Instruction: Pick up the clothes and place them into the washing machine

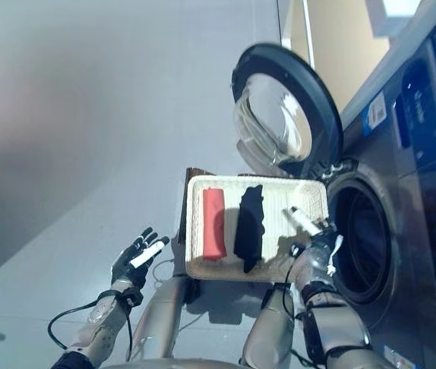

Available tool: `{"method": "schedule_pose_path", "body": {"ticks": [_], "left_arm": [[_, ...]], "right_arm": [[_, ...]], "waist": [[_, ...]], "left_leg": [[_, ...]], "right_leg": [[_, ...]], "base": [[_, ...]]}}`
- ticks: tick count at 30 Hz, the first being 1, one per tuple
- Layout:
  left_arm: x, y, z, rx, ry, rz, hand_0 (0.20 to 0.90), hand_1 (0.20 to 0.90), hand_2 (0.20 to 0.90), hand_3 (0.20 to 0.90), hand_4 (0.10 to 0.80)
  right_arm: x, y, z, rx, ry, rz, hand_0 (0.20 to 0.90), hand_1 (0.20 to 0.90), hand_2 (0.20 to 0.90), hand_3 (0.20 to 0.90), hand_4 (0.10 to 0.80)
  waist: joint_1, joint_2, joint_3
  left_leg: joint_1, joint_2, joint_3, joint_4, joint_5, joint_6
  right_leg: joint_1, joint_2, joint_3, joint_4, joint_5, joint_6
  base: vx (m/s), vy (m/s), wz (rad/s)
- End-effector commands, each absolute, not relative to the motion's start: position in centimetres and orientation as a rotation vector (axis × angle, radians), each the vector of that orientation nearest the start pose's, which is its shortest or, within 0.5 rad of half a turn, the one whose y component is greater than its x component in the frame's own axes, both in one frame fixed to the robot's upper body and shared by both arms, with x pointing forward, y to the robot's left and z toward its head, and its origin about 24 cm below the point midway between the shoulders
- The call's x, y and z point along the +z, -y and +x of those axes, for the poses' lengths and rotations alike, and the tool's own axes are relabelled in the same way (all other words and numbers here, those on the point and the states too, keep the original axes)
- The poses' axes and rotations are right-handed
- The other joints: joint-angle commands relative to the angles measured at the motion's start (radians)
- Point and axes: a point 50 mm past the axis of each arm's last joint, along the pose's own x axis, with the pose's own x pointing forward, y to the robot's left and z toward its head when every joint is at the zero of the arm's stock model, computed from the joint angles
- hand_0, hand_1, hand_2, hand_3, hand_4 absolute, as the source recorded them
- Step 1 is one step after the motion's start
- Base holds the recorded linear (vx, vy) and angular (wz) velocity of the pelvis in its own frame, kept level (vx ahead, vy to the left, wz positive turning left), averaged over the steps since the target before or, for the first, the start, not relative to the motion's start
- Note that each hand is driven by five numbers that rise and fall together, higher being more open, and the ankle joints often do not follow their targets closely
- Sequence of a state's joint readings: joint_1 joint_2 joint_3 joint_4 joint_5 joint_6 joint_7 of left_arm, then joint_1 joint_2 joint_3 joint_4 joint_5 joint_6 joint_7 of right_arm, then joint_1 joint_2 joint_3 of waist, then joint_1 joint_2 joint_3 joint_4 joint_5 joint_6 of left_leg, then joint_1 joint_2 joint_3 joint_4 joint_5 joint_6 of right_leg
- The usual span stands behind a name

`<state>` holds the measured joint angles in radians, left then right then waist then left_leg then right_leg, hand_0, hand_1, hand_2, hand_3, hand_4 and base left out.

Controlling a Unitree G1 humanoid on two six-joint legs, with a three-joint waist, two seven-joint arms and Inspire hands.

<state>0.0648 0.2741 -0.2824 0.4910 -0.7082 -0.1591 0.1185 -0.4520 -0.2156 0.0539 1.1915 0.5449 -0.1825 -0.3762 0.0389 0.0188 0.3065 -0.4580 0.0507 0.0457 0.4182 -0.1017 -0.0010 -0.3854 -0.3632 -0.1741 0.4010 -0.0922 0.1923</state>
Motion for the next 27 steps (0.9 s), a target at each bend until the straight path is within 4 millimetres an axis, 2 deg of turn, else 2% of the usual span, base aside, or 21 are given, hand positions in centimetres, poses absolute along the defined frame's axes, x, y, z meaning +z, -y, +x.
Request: {"method": "schedule_pose_path", "body": {"ticks": [1,6,10,13,16,19,27], "left_arm": [[-4.9,-19.4,21.9,0.150,-0.310,-0.291,0.900,0.900,0.900,0.900,0.800],[-5.7,-19.3,21.7,0.157,-0.348,-0.260,0.900,0.900,0.900,0.900,0.800],[-6.4,-19.2,21.2,0.176,-0.379,-0.263,0.900,0.900,0.900,0.900,0.800],[-6.8,-18.8,20.9,0.168,-0.400,-0.273,0.900,0.900,0.900,0.900,0.800],[-6.9,-18.5,20.6,0.145,-0.408,-0.270,0.900,0.900,0.900,0.900,0.800],[-6.9,-18.4,20.3,0.132,-0.414,-0.268,0.900,0.900,0.900,0.900,0.800],[-6.9,-18.1,20.2,0.118,-0.413,-0.273,0.900,0.900,0.900,0.900,0.800]], "right_arm": [[-7.0,24.1,26.5,-0.568,-0.587,-0.023,0.900,0.900,0.900,0.900,0.800],[-10.3,22.4,23.0,-0.475,-0.750,-0.140,0.900,0.900,0.900,0.900,0.800],[-12.3,22.1,19.7,-0.576,-0.834,0.037,0.900,0.900,0.900,0.900,0.800],[-13.1,21.8,18.2,-0.581,-0.876,0.071,0.900,0.900,0.900,0.900,0.800],[-13.2,21.7,18.0,-0.532,-0.877,0.007,0.900,0.900,0.900,0.900,0.800],[-12.8,21.8,18.6,-0.523,-0.851,-0.011,0.900,0.900,0.900,0.900,0.800],[-12.5,22.0,19.2,-0.521,-0.835,-0.034,0.900,0.900,0.900,0.900,0.800]], "waist": [[0.007,-0.017,-0.044],[0.006,-0.031,-0.073],[-0.014,-0.034,-0.107],[-0.025,-0.036,-0.128],[-0.032,-0.042,-0.139],[-0.031,-0.045,-0.134],[-0.027,-0.042,-0.127]], "left_leg": [[0.082,0.080,-0.066,-0.125,0.050,-0.120],[0.183,0.101,-0.062,-0.217,0.083,-0.130],[0.263,0.122,-0.050,-0.303,0.113,-0.135],[0.301,0.138,-0.042,-0.351,0.130,-0.138],[0.321,0.147,-0.031,-0.355,0.129,-0.139],[0.311,0.148,-0.032,-0.321,0.115,-0.139],[0.295,0.146,-0.029,-0.284,0.095,-0.140]], "right_leg": [[0.135,-0.074,-0.013,-0.239,0.220,0.040],[0.217,-0.049,-0.038,-0.299,0.237,0.048],[0.254,-0.025,-0.044,-0.328,0.228,0.050],[0.271,-0.014,-0.048,-0.337,0.222,0.052],[0.275,-0.008,-0.040,-0.336,0.220,0.052],[0.268,-0.001,-0.023,-0.329,0.214,0.047],[0.269,0.002,-0.020,-0.337,0.215,0.047]], "base": [[0.080,-0.037,0.08],[0.090,-0.021,0.05],[0.087,0.008,-0.06],[0.061,0.007,-0.05],[0.033,-0.014,-0.06],[-0.008,-0.022,-0.10],[-0.006,-0.007,-0.06]]}}
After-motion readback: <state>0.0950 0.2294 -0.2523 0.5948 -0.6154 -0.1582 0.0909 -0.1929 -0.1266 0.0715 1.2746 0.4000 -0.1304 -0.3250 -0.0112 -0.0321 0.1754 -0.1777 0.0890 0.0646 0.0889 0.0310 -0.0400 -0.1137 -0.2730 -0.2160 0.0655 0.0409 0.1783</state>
